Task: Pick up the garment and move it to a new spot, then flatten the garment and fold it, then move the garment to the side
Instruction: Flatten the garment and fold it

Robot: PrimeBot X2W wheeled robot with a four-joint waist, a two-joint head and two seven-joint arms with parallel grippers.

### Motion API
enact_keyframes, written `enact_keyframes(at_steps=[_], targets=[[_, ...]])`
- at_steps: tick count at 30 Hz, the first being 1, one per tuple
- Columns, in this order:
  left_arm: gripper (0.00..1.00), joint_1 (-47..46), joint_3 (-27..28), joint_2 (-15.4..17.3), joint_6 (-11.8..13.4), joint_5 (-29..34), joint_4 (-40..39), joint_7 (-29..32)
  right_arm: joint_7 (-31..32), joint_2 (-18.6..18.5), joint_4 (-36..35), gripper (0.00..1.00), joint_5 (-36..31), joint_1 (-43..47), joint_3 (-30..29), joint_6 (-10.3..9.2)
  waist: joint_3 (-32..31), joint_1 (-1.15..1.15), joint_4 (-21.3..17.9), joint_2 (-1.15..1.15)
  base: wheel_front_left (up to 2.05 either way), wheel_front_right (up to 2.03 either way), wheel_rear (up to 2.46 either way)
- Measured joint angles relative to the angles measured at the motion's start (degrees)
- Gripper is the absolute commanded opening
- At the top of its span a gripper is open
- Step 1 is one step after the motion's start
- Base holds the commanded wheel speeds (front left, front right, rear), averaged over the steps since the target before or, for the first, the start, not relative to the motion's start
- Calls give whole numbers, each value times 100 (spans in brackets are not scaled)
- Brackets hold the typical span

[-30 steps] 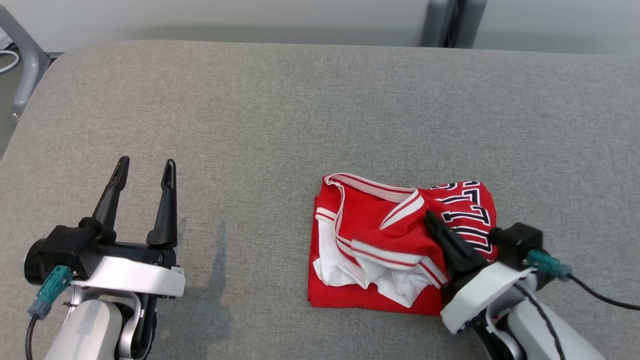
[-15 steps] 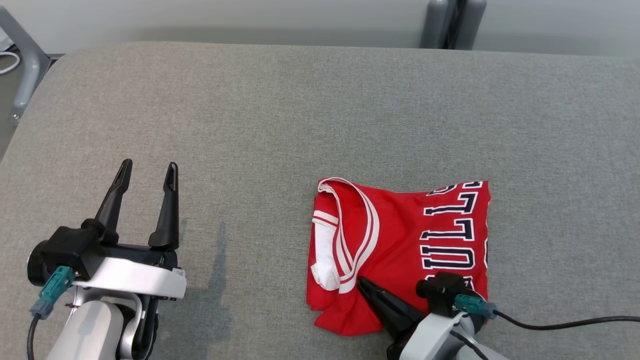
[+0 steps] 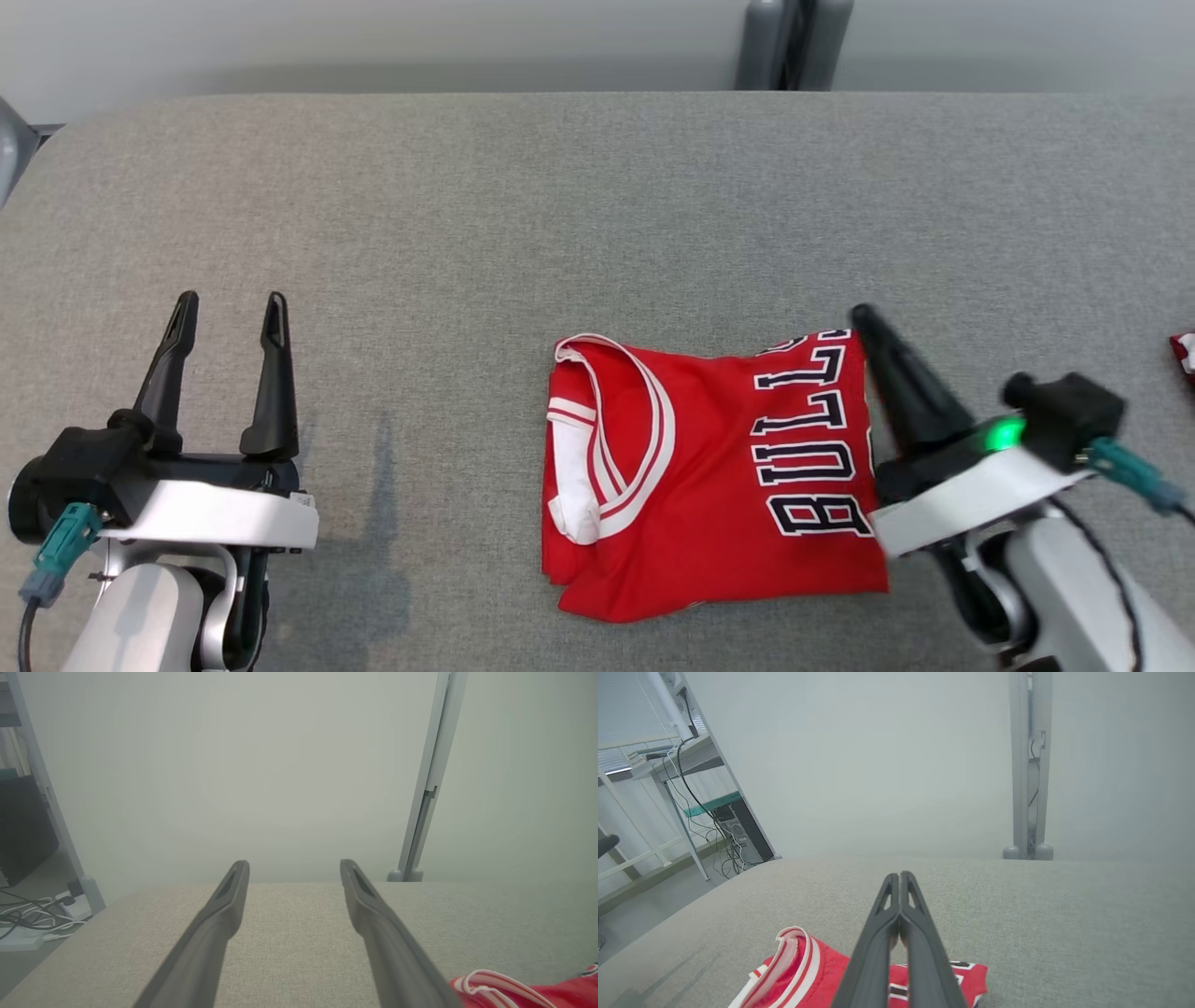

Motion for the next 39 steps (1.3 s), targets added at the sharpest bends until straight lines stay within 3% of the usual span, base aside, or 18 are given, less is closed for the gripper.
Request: enact_keyframes(at_steps=[8,9,10,11,22,39], targets=[[100,128,56,-15,24,59,-158,0,259,-165,-681,0,-633,510,-1681,0,-71,0,-106,0,0,0,0],[100,163,60,-16,24,62,-168,0,319,-157,-715,14,-649,576,-1866,1,-77,0,-111,0,0,0,0],[100,182,59,-18,24,71,-176,0,408,-154,-728,50,-687,650,-2015,0,-85,0,-116,0,0,0,0],[100,186,58,-16,24,85,-190,0,463,-156,-753,100,-758,719,-2123,0,-91,0,-122,0,0,0,0],[100,561,82,33,47,135,-305,0,772,179,-1038,100,-1061,1223,-2426,1,-423,0,-252,0,0,0,0],[100,1226,22,322,-36,73,-328,135,1204,323,-1301,100,-1317,2045,-2488,1,-1280,0,-402,0,0,0,0]])
